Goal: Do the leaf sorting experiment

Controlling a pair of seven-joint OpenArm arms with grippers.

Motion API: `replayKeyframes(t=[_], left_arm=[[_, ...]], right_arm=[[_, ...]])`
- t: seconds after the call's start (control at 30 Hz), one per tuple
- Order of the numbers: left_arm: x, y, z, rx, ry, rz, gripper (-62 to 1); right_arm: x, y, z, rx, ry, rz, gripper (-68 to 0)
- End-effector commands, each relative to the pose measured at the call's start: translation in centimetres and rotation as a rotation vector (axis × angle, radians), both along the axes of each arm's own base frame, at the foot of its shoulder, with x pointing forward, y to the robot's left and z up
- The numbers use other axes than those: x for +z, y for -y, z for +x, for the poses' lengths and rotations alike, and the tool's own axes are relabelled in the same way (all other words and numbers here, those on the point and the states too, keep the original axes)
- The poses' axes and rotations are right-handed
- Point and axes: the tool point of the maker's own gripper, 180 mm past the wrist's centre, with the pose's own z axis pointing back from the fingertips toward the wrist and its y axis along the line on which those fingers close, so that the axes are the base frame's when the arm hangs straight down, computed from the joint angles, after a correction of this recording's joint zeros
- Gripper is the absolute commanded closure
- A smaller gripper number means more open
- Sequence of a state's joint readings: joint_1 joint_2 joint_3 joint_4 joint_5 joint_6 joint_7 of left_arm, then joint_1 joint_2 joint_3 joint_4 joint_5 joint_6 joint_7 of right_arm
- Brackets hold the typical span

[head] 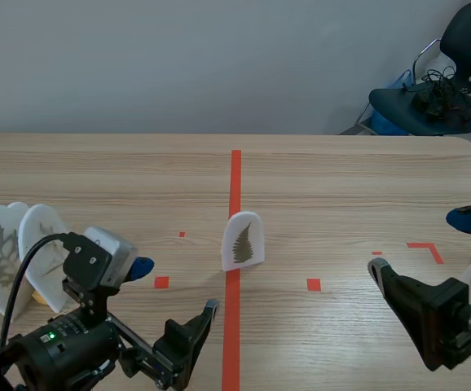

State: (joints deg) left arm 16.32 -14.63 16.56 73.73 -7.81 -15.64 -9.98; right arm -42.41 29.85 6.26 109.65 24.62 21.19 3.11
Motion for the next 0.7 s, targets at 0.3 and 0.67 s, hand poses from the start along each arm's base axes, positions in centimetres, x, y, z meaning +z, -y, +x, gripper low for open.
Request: replayKeyframes(t=[0.3, 0.67], left_arm=[[-0.2, 2.1, 5.5, 0.031, 0.124, 0.003, -62.3], [-0.3, 5.8, 7.5, 0.001, 0.138, -0.050, -62.3]], right_arm=[[1.0, 0.0, 0.6, -0.002, 0.038, 0.005, -67.9], [1.0, 0.0, 0.6, -0.003, 0.039, 0.006, -67.9]])
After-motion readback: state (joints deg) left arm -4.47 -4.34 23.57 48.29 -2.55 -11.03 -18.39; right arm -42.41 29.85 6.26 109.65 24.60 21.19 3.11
